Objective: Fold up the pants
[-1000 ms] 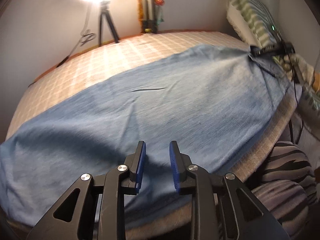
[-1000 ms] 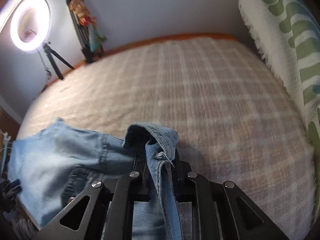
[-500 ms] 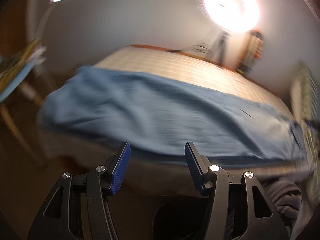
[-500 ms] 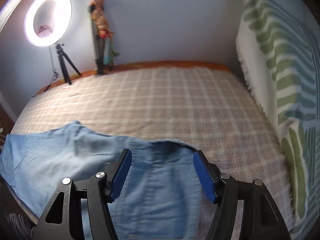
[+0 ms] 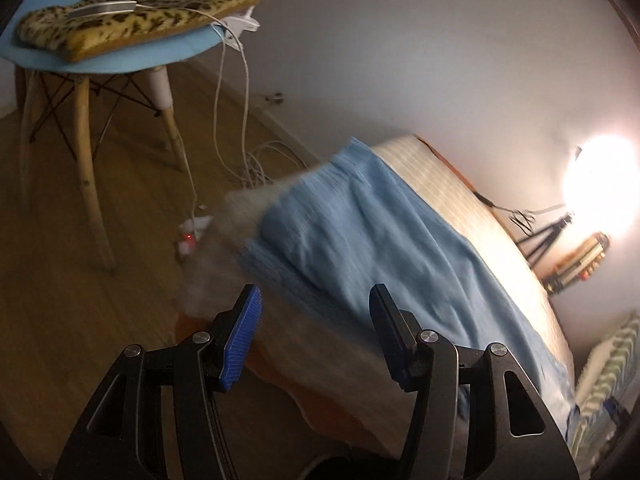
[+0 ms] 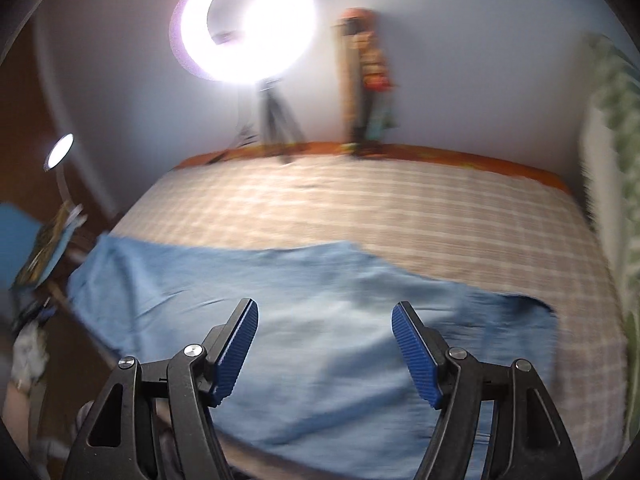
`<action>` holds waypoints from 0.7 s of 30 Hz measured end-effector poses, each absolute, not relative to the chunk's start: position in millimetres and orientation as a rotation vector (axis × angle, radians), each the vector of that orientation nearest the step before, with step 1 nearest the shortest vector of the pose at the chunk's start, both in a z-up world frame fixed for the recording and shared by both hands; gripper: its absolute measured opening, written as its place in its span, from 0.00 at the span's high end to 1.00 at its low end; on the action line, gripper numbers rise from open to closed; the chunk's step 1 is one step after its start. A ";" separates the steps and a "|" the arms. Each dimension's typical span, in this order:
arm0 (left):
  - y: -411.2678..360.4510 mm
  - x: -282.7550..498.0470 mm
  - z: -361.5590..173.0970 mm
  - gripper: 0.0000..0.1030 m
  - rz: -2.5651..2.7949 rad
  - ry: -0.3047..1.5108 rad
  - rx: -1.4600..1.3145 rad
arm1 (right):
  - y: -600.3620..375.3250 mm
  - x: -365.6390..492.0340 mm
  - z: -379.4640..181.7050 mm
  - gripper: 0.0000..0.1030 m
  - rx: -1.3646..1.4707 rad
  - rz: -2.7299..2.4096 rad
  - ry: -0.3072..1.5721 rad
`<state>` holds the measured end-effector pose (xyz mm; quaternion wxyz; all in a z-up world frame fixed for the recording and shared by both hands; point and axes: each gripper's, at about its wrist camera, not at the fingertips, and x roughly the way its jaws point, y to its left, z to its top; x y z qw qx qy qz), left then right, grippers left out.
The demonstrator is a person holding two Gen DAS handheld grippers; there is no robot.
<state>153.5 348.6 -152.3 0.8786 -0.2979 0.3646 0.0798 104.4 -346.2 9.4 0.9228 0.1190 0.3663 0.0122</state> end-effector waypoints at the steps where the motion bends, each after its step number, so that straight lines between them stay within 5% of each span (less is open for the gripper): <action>1: 353.4 161.3 -153.4 0.46 0.176 0.758 -0.619 | -328.2 109.7 11.1 0.30 0.212 0.061 0.761; 21: 374.7 206.2 -181.7 0.46 0.266 0.856 -0.505 | -40.7 200.9 23.0 0.32 -0.181 0.736 0.870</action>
